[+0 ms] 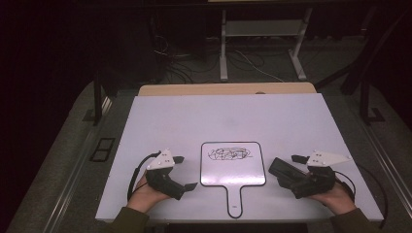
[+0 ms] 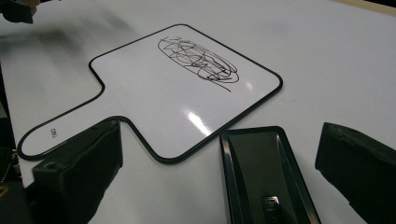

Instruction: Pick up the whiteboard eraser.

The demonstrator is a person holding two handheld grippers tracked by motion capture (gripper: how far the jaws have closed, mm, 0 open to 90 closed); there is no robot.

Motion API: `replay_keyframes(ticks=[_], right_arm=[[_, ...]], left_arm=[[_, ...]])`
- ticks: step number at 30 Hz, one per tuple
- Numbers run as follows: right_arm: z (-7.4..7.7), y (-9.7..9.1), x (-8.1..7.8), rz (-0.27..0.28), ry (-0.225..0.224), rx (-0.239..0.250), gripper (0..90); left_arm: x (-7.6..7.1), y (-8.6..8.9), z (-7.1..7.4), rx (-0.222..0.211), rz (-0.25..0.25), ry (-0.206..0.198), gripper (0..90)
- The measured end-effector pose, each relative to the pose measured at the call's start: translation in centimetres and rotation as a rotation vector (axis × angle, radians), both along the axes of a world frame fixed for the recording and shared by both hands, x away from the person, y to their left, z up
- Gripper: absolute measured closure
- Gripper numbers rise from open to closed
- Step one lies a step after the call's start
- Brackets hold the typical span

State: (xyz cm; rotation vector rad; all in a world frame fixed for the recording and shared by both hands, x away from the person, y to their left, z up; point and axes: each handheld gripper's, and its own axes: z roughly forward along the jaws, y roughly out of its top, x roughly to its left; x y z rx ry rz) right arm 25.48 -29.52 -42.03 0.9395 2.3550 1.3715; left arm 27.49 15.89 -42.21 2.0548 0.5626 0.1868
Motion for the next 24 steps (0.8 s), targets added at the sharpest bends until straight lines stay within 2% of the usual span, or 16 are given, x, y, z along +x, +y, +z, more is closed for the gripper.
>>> replay_keyframes(ticks=[7, 10, 15, 18, 24], right_arm=[[0.05, -0.01, 0.0, 0.006, 0.005, -0.004, 0.0], [0.13, -0.08, 0.03, 0.007, 0.006, -0.009, 0.0], [0.4, -0.17, 0.09, 0.004, 0.01, -0.008, 0.0], [0.54, -0.26, 0.2, 0.0, 0.001, -0.026, 0.0], [0.43, -0.59, 0.78, 0.022, 0.037, -0.046, 0.0]], left_arm=[[-0.11, -0.06, 0.0, 0.003, -0.004, 0.008, 0.0], [-0.03, 0.18, -0.14, 0.004, 0.013, 0.021, 0.0], [-0.1, 0.27, -0.14, 0.018, 0.018, 0.016, 0.0], [-0.18, 0.25, -0.13, 0.019, 0.021, 0.009, 0.0], [-0.22, 0.23, -0.14, 0.013, 0.012, 0.01, 0.0]])
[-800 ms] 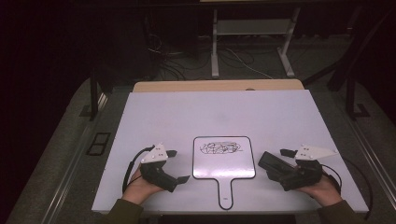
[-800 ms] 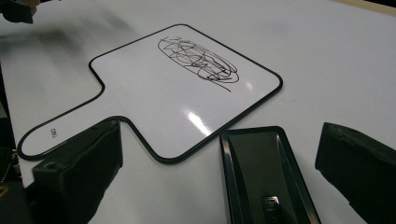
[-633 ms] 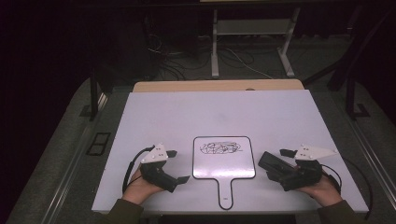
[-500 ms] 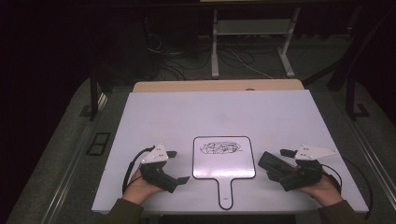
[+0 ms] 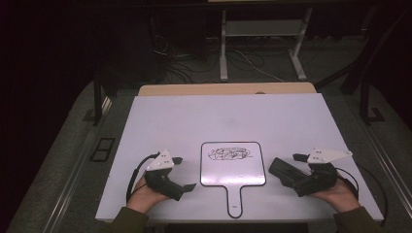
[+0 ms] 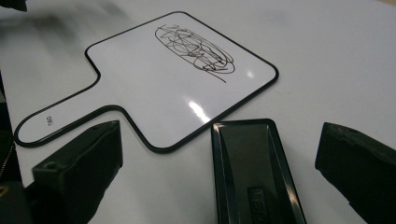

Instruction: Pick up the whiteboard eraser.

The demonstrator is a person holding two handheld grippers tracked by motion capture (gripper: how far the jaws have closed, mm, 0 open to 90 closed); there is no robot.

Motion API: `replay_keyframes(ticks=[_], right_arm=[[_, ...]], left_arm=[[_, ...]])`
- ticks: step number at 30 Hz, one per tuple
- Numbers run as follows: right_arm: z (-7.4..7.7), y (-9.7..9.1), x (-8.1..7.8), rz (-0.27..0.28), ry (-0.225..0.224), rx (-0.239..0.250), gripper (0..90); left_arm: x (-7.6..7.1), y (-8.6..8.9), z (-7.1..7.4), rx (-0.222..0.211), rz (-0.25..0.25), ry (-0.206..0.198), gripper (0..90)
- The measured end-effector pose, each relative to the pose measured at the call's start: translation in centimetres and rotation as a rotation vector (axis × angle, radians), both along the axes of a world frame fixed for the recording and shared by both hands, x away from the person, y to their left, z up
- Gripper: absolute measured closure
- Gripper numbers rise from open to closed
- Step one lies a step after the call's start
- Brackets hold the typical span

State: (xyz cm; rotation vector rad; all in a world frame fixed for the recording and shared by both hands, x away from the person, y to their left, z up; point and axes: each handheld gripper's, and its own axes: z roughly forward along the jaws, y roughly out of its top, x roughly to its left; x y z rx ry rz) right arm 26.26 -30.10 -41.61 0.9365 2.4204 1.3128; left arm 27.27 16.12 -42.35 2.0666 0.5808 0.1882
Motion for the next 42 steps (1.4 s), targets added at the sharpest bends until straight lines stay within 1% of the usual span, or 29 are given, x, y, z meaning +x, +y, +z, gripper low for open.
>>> replay_keyframes(ticks=[5, 6, 8, 9, 12, 17, 18, 19, 21, 26, 30, 32, 33, 34, 35, 36, 37, 39, 40, 41, 42], right_arm=[[-0.1, -0.5, 0.4, -0.008, 0.015, -0.029, 0.0], [-0.1, -0.6, 0.5, -0.003, 0.014, -0.028, 0.0], [-0.1, -0.9, 0.5, 0.001, 0.008, -0.044, 0.0], [-0.1, -0.9, 0.5, 0.001, 0.008, -0.044, 0.0], [-0.1, -1.3, 0.6, -0.008, 0.028, -0.051, 0.0], [-0.2, -1.8, 0.9, -0.016, 0.039, -0.058, 0.0], [-0.3, -1.8, 1.0, -0.016, 0.045, -0.063, 1.7], [-0.3, -1.9, 1.0, -0.009, 0.052, -0.065, 2.4], [-0.4, -1.9, 1.1, -0.008, 0.051, -0.07, 2.4], [-0.9, -1.8, 1.4, 0.012, 0.086, -0.098, 2.4], [-1.1, -1.6, 1.6, 0.021, 0.104, -0.118, 2.5], [-1.2, -1.6, 1.6, 0.027, 0.117, -0.123, 4.8], [-1.2, -1.6, 1.6, 0.027, 0.117, -0.123, 4.8], [-1.4, -1.5, 1.6, 0.03, 0.122, -0.137, 4.8], [-1.4, -1.4, 1.7, 0.033, 0.122, -0.146, 7.4], [-1.4, -1.4, 1.7, 0.033, 0.122, -0.146, 7.4], [-1.5, -1.4, 1.7, 0.051, 0.13, -0.156, 14.7], [-1.6, -1.3, 1.7, 0.048, 0.132, -0.163, 14.7], [-1.7, -1.3, 1.8, 0.043, 0.14, -0.174, 15.1], [-1.7, -1.3, 1.8, 0.043, 0.14, -0.174, 15.1], [-1.9, -1.2, 1.9, 0.036, 0.149, -0.199, 15.1]], left_arm=[[0.0, 0.0, -0.1, -0.001, -0.004, 0.004, 0.0], [0.0, 0.0, 0.0, -0.005, -0.002, 0.007, 0.0], [0.0, 0.0, 0.0, -0.005, -0.003, 0.004, 0.0], [0.0, 0.0, 0.0, -0.007, -0.005, 0.002, 0.0], [-0.1, -0.1, 0.0, -0.004, -0.008, 0.006, 0.0], [-0.2, -0.2, -0.1, -0.008, -0.011, 0.007, 0.0], [-0.2, -0.1, 0.0, -0.009, -0.009, 0.007, 0.0], [-0.2, -0.1, 0.0, -0.008, -0.009, 0.005, 0.0], [-0.2, -0.1, 0.0, -0.009, -0.008, 0.003, 0.0], [-0.2, 0.0, 0.0, -0.011, -0.006, 0.003, 0.0], [-0.2, -0.1, 0.0, -0.01, -0.008, 0.003, 0.0], [-0.2, -0.1, 0.0, -0.01, -0.01, 0.004, 0.0], [-0.2, -0.1, 0.0, -0.009, -0.009, 0.005, 0.0], [-0.2, -0.1, -0.1, -0.008, -0.008, 0.007, 0.0], [-0.2, -0.1, -0.1, -0.009, -0.008, 0.01, 0.0], [-0.2, -0.1, -0.1, -0.009, -0.008, 0.01, 0.0], [-0.2, -0.1, -0.1, -0.007, -0.01, 0.01, 0.0], [-0.1, -0.1, -0.1, 0.001, -0.014, 0.008, 0.0], [-0.2, -0.1, -0.2, -0.001, -0.013, 0.012, 0.0], [-0.1, -0.1, -0.2, -0.002, -0.013, 0.013, 0.0], [-0.2, -0.1, -0.2, -0.003, -0.013, 0.013, 0.0]])
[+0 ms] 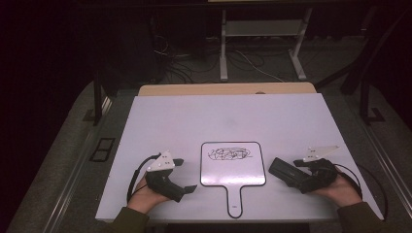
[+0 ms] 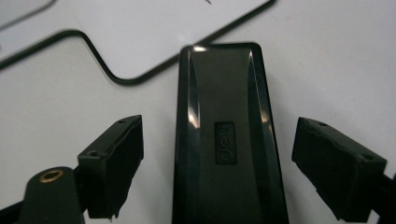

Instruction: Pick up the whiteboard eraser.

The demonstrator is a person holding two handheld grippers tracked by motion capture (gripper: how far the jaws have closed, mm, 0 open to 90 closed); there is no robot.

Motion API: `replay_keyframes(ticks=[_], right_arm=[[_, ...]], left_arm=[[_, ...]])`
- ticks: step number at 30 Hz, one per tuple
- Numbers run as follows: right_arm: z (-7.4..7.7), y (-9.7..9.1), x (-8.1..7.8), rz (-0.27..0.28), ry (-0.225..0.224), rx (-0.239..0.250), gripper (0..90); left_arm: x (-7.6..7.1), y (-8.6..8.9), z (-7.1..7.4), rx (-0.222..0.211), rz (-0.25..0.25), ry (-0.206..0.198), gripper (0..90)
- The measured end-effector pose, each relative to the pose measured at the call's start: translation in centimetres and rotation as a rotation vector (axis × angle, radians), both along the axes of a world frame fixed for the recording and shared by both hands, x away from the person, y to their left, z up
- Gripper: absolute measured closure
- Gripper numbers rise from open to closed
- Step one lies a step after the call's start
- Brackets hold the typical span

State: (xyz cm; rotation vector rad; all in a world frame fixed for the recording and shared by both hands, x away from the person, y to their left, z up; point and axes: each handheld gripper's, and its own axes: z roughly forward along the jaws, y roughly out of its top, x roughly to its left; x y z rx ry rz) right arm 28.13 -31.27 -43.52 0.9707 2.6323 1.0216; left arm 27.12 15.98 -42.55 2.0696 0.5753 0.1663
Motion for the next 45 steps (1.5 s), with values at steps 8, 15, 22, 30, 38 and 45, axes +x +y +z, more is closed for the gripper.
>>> replay_keyframes(ticks=[8, 15, 22, 30, 38, 45], right_arm=[[-0.31, 0.21, 0.03, 0.012, 0.002, -0.032, 23.4], [-0.46, 0.19, 0.09, 0.012, 0.001, -0.03, 29.2], [-0.51, 0.29, 0.14, 0.011, -0.005, -0.039, 34.4], [-0.67, 0.36, 0.12, 0.009, -0.006, -0.06, 37.0], [-0.68, 0.31, 0.2, 0.009, -0.001, -0.056, 38.0], [-0.59, 0.32, 0.34, 0.014, 0.006, -0.059, 38.1]], left_arm=[[-0.02, -0.01, -0.04, 0.001, -0.004, 0.002, 0.0], [-0.03, -0.15, -0.12, 0.002, -0.009, 0.006, 0.0], [-0.04, -0.16, -0.12, 0.002, -0.009, 0.007, 0.0], [-0.05, -0.15, -0.11, -0.003, -0.01, 0.006, 0.0], [-0.05, -0.15, -0.09, -0.002, -0.011, 0.005, 0.0], [-0.05, -0.16, -0.08, -0.002, -0.013, 0.007, 0.0]])
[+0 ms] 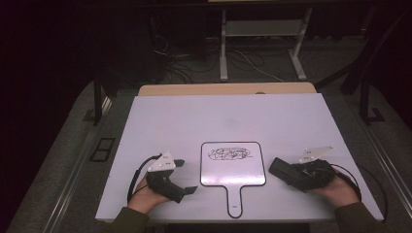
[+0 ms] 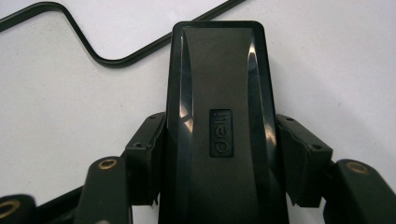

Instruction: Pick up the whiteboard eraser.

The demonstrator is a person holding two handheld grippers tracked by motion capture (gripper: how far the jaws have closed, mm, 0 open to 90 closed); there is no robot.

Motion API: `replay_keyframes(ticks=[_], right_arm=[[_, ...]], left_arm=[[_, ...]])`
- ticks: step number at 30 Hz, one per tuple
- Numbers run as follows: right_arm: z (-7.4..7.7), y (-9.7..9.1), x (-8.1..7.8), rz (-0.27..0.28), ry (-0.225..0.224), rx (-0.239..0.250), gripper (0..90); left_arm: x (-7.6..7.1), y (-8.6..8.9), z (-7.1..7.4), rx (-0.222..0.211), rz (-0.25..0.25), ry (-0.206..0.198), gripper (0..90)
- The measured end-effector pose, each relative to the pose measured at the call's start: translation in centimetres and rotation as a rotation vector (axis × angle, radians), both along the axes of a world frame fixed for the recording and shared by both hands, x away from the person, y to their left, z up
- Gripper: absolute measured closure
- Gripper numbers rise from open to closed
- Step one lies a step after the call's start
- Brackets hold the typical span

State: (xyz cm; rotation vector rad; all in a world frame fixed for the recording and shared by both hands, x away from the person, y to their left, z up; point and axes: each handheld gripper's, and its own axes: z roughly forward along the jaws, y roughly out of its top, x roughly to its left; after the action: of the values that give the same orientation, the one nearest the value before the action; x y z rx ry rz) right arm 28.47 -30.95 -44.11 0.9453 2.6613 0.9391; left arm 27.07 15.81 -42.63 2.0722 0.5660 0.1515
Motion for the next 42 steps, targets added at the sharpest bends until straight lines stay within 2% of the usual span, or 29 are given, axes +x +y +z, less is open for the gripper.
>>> replay_keyframes(ticks=[8, 17, 25, 26, 33, 42], right_arm=[[0.3, 0.0, 0.4, 0.005, 0.038, 0.005, 38.4], [1.2, 0.2, 0.4, 0.004, 0.017, 0.015, 38.5], [2.4, 1.4, 1.5, 0.007, 0.003, 0.042, 38.5], [2.6, 1.8, 2.0, 0.01, 0.001, 0.049, 38.5], [3.2, 3.6, 3.5, 0.022, -0.011, 0.046, 38.5], [3.7, 5.4, 5.0, 0.029, -0.023, 0.044, 38.4]], left_arm=[[0.0, 0.0, 0.0, 0.002, -0.002, 0.002, 0.0], [0.1, 0.1, -0.1, -0.004, 0.0, 0.005, 0.0], [0.1, -0.1, -0.2, -0.008, 0.007, 0.007, 0.0], [0.2, -0.1, -0.2, -0.003, 0.009, 0.007, 0.0], [0.2, -0.4, -0.4, -0.001, -0.008, 0.014, 0.0], [0.0, -0.5, -0.2, -0.004, -0.004, 0.017, 0.0]])
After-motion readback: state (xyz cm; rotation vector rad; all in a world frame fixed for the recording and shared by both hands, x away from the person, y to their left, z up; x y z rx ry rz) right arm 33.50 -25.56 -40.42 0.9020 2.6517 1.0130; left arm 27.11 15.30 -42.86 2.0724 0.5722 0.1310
